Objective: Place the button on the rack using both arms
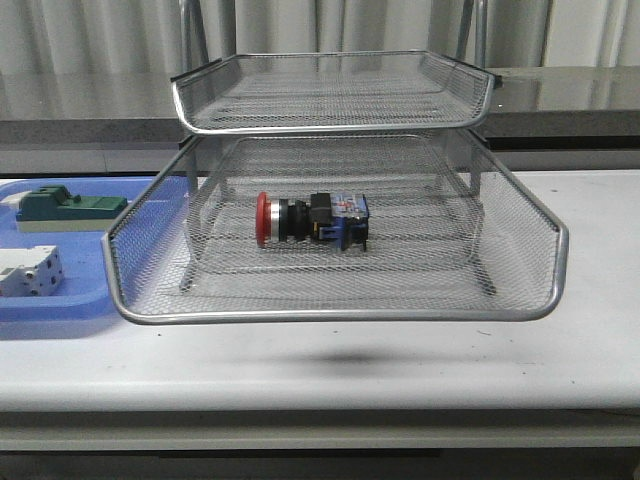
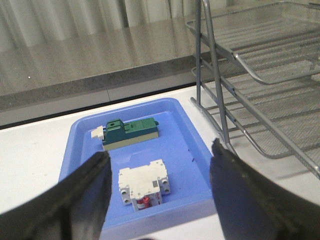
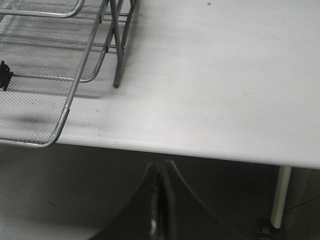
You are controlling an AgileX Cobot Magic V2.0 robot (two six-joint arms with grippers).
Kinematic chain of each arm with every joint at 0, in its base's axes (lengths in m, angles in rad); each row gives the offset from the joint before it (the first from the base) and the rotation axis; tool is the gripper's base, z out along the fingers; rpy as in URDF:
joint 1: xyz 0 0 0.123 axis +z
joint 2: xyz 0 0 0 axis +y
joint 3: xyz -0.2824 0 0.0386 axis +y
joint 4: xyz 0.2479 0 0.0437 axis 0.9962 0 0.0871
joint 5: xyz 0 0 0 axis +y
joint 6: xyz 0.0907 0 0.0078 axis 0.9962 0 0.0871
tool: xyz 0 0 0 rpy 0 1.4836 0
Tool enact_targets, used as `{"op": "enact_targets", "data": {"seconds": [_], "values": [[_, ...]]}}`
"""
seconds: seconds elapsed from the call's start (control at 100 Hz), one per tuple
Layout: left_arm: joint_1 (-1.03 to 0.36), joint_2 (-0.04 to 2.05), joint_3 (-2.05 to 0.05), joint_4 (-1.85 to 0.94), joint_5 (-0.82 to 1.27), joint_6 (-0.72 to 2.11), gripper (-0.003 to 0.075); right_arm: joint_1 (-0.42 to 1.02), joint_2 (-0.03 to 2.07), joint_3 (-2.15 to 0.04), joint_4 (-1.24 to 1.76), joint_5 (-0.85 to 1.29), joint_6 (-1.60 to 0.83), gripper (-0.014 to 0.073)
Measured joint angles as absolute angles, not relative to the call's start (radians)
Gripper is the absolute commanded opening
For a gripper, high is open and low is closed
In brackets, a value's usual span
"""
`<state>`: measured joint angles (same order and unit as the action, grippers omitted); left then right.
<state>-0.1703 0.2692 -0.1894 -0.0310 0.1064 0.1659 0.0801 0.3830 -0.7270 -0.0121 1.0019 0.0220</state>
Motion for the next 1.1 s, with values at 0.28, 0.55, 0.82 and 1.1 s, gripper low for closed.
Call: {"op": "enact_targets", "data": {"seconds": [0.28,0.55,0.82,1.1], "values": [[-0.170,0.269,-0.182,-0.031,0.051,0.166,0.0375,0.080,0.383,-0.727,-0.012,1.002,0.022,-0.0069],[-0.170,0.269,-0.182,-0.031,0.049,0.164,0.0014,0.080,0.383,-0.727,-0.012,1.002,0.022,-0.0069],[-0.170,0.269,-0.182,-0.031,0.049,0.164,-0.0020,0.080,0.383,-0.727,-0.012,1.002,0.022,-0.0069],[-0.170,0.269,-0.182,-0.031,0.046,0.164,-0.0020,0.080,0.383,-0.727,0.026,0.978,0.022,-0.0069]]}}
